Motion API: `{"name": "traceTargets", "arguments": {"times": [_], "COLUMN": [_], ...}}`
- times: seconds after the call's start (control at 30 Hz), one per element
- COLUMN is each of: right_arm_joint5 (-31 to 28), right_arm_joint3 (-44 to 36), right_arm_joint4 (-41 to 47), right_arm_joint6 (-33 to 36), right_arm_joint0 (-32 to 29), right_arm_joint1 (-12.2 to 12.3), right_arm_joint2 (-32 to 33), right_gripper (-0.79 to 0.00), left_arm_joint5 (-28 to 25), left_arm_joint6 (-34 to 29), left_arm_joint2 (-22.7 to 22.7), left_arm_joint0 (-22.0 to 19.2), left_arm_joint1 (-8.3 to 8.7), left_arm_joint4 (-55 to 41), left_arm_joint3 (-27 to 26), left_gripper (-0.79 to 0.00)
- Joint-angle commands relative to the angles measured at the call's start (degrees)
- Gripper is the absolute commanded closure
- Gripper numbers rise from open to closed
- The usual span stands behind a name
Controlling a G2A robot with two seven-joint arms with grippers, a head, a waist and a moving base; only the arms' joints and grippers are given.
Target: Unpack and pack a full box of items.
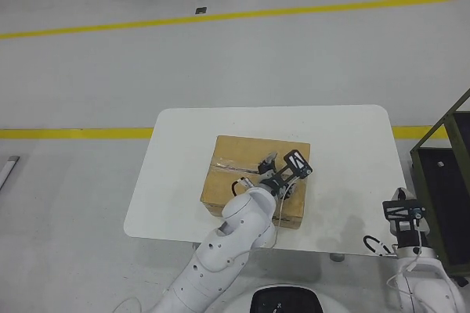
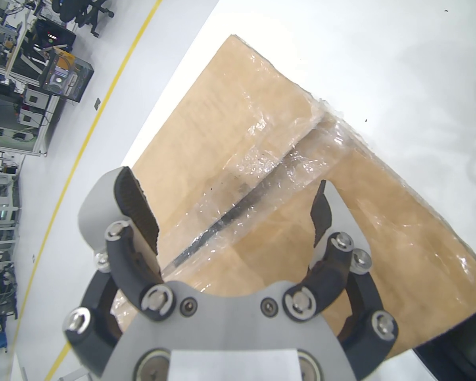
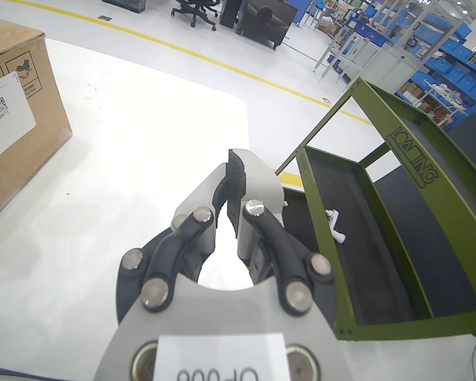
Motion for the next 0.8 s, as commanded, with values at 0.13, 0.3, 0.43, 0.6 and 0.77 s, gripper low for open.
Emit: {"name": "traceTargets", "arguments": {"times": [0.13,0.3,0.43,0.6,0.77], "right_arm_joint5": [0.22,0.34,0.35,0.43,0.37], "right_arm_joint3": [0.04,0.34,0.54,0.87,0.87], "right_arm_joint4": [-0.07,0.02,0.09,0.18,0.12], "right_arm_joint6": [0.24,0.48,0.55,0.56,0.53], "right_arm_joint0": [0.22,0.45,0.56,0.63,0.82], "right_arm_joint1": [-0.04,-0.08,-0.12,-0.15,-0.19], "right_arm_joint2": [-0.08,-0.20,-0.31,-0.41,-0.73], "right_gripper": [0.000,0.000,0.000,0.000,0.000], "left_arm_joint5": [0.40,0.41,0.48,0.99,1.44], "left_arm_joint6": [1.52,2.06,2.66,3.23,3.52], "left_arm_joint2": [0.26,-0.09,-0.37,-0.88,-2.71], "left_arm_joint0": [0.10,0.33,0.45,0.82,1.85], "left_arm_joint1": [-0.58,-0.87,-1.08,-1.33,-1.35], "left_arm_joint4": [-0.01,0.31,0.76,1.06,-0.35], "left_arm_joint3": [1.15,1.47,2.03,2.02,0.29], "left_gripper": [-0.348,-0.320,-0.256,-0.215,-0.206]}}
